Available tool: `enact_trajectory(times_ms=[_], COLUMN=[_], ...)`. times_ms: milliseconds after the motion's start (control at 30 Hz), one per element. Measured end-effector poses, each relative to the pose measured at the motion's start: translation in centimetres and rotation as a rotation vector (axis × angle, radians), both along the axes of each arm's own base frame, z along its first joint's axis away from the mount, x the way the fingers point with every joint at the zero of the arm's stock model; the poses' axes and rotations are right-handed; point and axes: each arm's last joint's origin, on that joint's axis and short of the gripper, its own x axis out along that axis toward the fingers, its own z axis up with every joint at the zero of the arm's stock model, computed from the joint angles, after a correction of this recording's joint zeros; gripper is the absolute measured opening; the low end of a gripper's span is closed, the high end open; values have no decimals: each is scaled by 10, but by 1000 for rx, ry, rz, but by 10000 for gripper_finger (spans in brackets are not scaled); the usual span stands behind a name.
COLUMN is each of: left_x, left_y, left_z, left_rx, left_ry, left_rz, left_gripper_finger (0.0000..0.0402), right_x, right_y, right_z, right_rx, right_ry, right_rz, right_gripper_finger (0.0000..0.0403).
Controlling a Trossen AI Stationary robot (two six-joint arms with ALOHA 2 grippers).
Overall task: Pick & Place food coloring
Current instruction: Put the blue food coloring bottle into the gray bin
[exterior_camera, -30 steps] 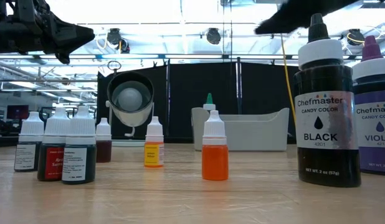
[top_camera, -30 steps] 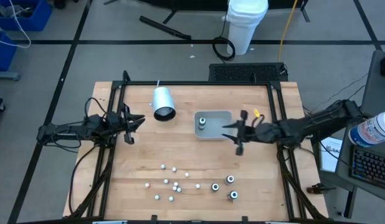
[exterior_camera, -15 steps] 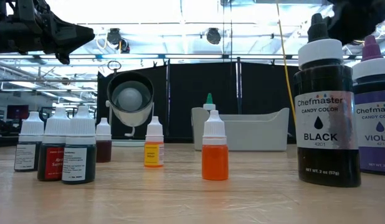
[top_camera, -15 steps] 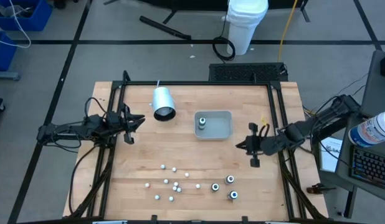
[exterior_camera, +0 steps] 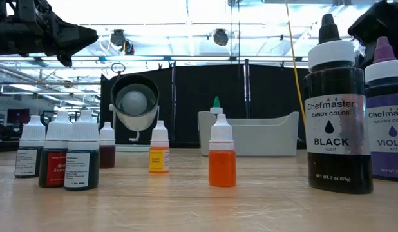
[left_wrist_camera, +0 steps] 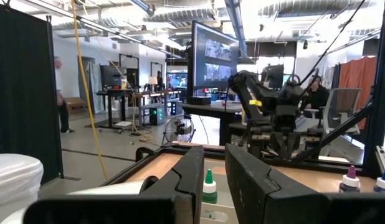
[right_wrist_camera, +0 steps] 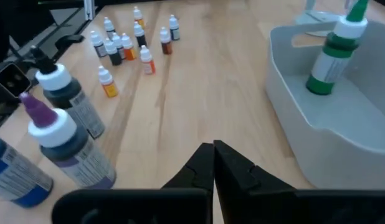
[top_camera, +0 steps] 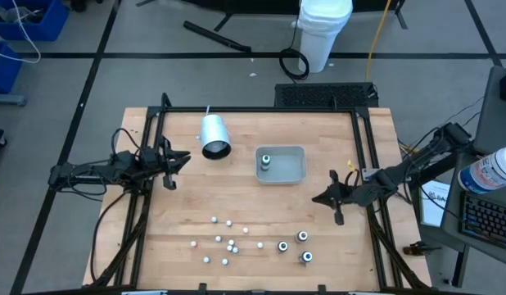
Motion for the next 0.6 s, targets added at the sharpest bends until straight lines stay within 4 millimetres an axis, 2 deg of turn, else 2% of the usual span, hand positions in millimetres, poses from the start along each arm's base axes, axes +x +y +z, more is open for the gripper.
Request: enact_trajectory(times_ms=[367,600], left_x=[0,0], left_y=[0,0], left_z=[0,-2], left_rx=[15,19], left_ry=[10,27], left_rz=[4,5], left_gripper_finger=[72,72], right_x=[-4,-4], right_y=[-14,-21], right_z=[-9,-12], right_rx=[50,-64], right_ry=[-102,-191], right_rz=[-144,-221], right_gripper_finger=[1,1])
